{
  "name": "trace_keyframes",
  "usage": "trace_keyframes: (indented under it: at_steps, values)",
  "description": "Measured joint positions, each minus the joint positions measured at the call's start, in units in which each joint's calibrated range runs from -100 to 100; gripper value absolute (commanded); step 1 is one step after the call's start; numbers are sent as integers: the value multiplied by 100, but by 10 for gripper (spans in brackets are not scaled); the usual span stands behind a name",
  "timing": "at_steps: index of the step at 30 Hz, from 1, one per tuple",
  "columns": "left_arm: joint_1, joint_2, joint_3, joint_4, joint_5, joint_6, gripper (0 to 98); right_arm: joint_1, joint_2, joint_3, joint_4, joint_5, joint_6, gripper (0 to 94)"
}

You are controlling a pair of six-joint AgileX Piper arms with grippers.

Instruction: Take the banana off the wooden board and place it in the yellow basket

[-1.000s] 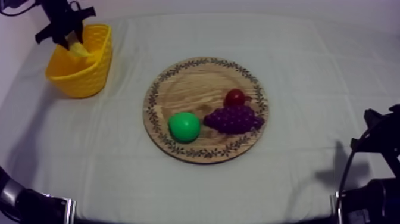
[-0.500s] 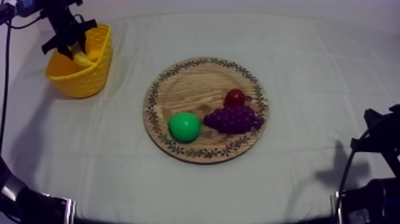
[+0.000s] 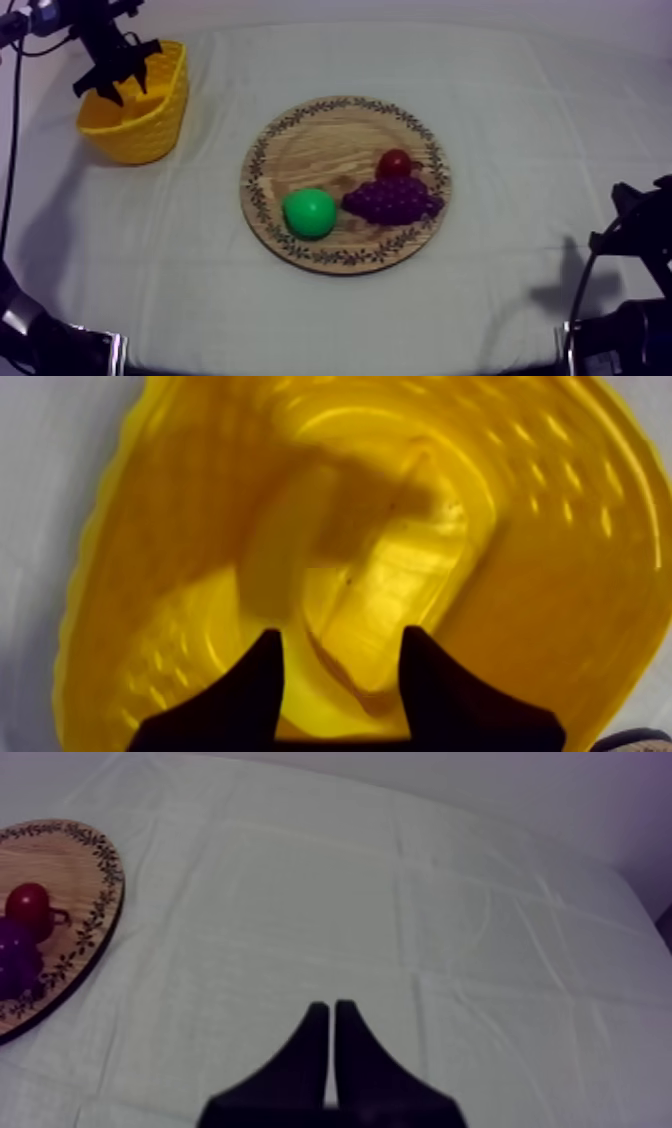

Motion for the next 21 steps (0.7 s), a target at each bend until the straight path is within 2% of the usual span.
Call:
trace_keyframes:
  at_steps: [5, 8, 15, 21]
  values:
    - [-19, -292, 350, 83, -312, -123, 141, 0, 0, 0, 0, 0, -1, 3]
    - [1, -600, 634, 205, -573, -277, 50, 0, 0, 0, 0, 0, 4, 3]
    - [188, -1806, 1602, 549, -1412, -791, 5, 0, 0, 0, 0, 0, 4, 3]
    - [437, -3340, 3047, 1014, -2788, -1457, 1, 0, 0, 0, 0, 0, 4, 3]
